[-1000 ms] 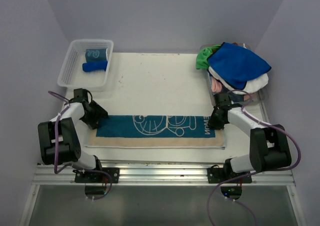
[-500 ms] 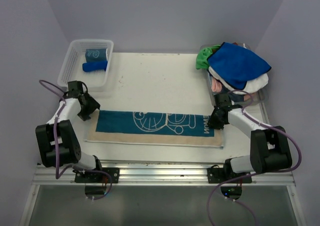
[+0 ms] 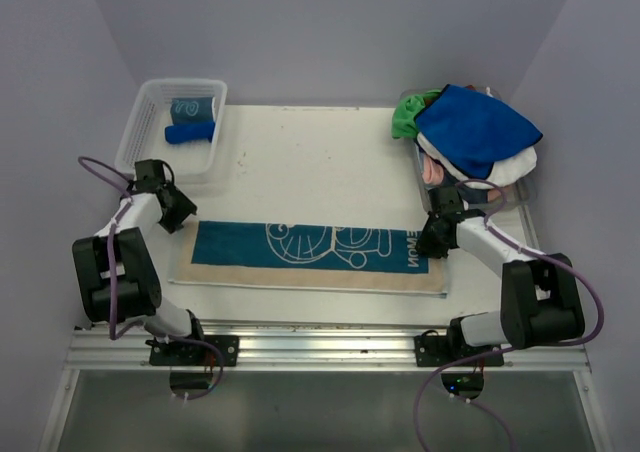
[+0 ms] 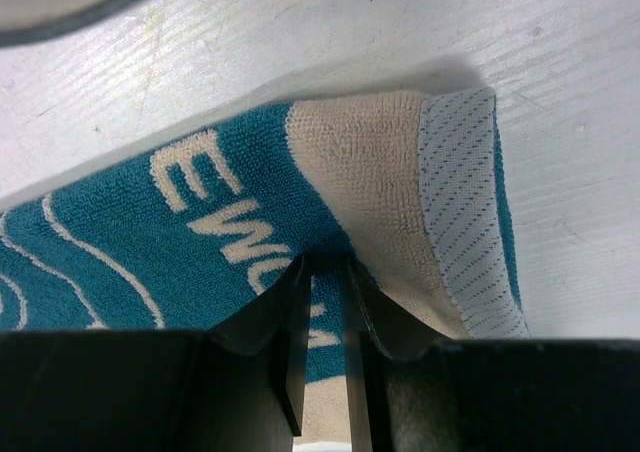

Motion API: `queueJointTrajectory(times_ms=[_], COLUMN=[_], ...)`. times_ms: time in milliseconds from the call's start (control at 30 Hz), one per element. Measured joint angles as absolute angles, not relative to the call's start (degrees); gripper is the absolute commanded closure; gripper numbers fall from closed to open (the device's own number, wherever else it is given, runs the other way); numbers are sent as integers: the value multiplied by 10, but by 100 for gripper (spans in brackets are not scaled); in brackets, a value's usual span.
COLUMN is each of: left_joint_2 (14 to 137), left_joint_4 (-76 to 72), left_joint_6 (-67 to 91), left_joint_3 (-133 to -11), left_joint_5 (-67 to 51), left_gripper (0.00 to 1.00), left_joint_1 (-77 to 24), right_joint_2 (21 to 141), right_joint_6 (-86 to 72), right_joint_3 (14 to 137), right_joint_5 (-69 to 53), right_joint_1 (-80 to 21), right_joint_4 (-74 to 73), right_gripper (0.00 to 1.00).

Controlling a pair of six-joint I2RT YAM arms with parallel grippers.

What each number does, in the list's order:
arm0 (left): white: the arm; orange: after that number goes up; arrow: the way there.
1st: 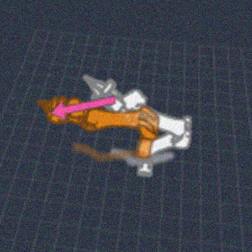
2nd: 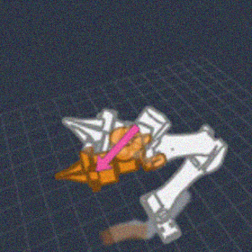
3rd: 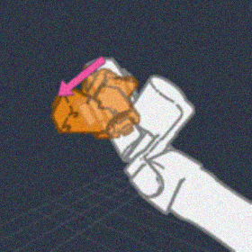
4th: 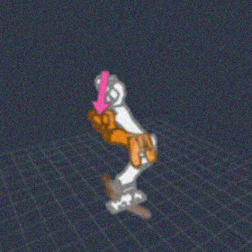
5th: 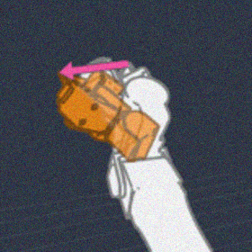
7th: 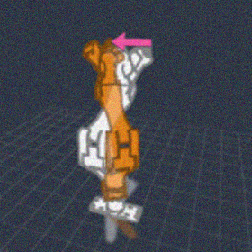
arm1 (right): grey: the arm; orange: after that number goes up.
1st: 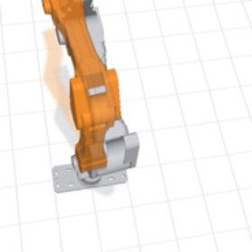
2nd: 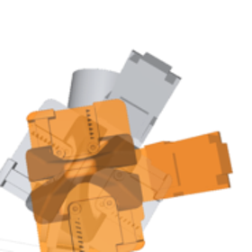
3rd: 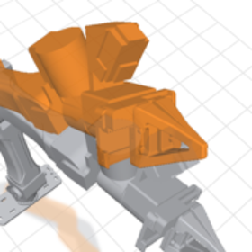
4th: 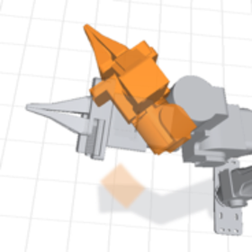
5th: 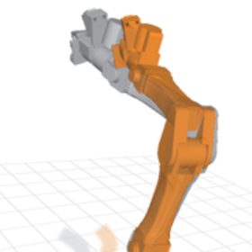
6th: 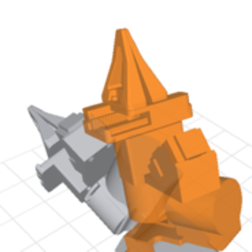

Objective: Roll the towels
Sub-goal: Fold the towel

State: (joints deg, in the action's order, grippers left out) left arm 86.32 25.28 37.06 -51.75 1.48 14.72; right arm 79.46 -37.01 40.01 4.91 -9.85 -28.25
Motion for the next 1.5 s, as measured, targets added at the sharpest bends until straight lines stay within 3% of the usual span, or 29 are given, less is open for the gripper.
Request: queueJointTrajectory(times_ms=[300,400,800,1200,1433,1500], left_joint_2=[929,926,792,871,898,908], left_joint_4=[227,229,341,375,363,362], left_joint_6=[379,381,383,368,364,366], left_joint_3=[-517,-519,-537,-488,-488,-492], left_joint_5=[24,29,103,105,96,88], left_gripper=[48,41,33,31,46,62], left_joint_1=[147,146,145,157,168,169], right_joint_2=[782,768,715,715,717,717], right_joint_6=[-366,-364,-353,-342,-340,-340], right_joint_3=[400,400,418,422,422,422], right_joint_5=[50,50,50,49,47,47], right_joint_1=[-98,-98,-98,-98,-98,-98], right_joint_4=[-288,-292,-319,-322,-321,-321], right_gripper=[78,78,77,77,77,77])
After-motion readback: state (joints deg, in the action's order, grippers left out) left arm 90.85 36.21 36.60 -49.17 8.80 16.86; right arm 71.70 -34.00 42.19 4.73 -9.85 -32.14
